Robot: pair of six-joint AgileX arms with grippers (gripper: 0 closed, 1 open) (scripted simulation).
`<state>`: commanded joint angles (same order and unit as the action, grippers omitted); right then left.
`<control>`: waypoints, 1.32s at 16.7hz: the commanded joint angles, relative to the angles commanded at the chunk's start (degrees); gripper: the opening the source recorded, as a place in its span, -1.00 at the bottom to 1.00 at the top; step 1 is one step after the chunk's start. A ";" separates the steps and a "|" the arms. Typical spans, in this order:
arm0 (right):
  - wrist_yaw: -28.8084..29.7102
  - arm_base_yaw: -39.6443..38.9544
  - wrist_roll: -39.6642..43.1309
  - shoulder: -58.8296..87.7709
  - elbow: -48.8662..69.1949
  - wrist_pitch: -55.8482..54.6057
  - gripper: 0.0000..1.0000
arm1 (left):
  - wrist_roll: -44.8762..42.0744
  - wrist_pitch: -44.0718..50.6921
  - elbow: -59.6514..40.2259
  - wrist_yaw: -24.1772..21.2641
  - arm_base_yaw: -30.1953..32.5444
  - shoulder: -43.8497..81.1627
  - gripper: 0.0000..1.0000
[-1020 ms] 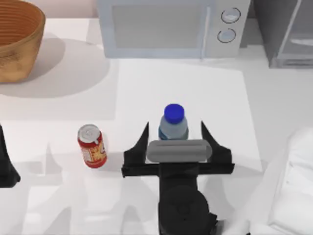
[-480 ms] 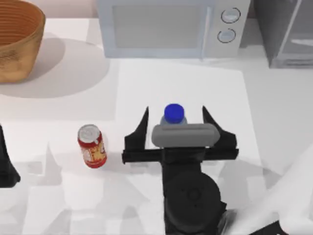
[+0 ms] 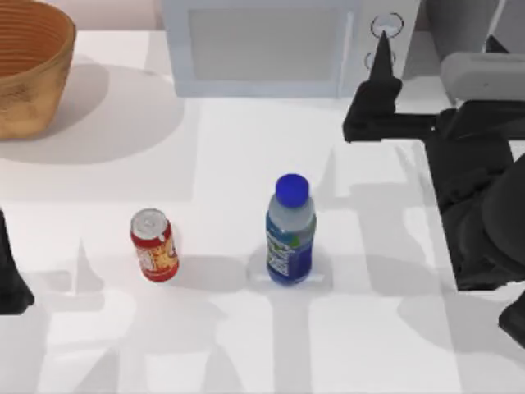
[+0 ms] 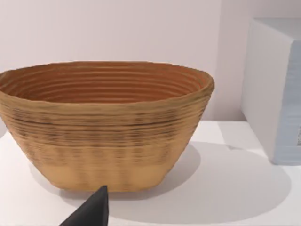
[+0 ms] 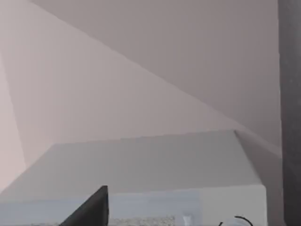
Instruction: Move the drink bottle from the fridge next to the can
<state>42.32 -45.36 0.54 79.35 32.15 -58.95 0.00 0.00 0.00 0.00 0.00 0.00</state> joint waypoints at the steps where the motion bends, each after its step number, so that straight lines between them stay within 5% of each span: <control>1: -3.27 3.23 -0.04 -5.95 -1.94 4.01 1.00 | 0.00 0.00 0.00 0.00 0.00 0.00 1.00; 13: -37.12 38.99 -0.75 -69.11 -27.46 50.33 1.00 | 0.00 0.00 0.00 0.00 0.00 0.00 1.00; 22: -42.32 45.36 -0.54 -79.35 -32.16 58.95 1.00 | 0.00 0.00 0.00 0.00 0.00 0.00 1.00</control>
<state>0.00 0.00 0.00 0.00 0.00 0.00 0.00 0.00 0.00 0.00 0.00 0.00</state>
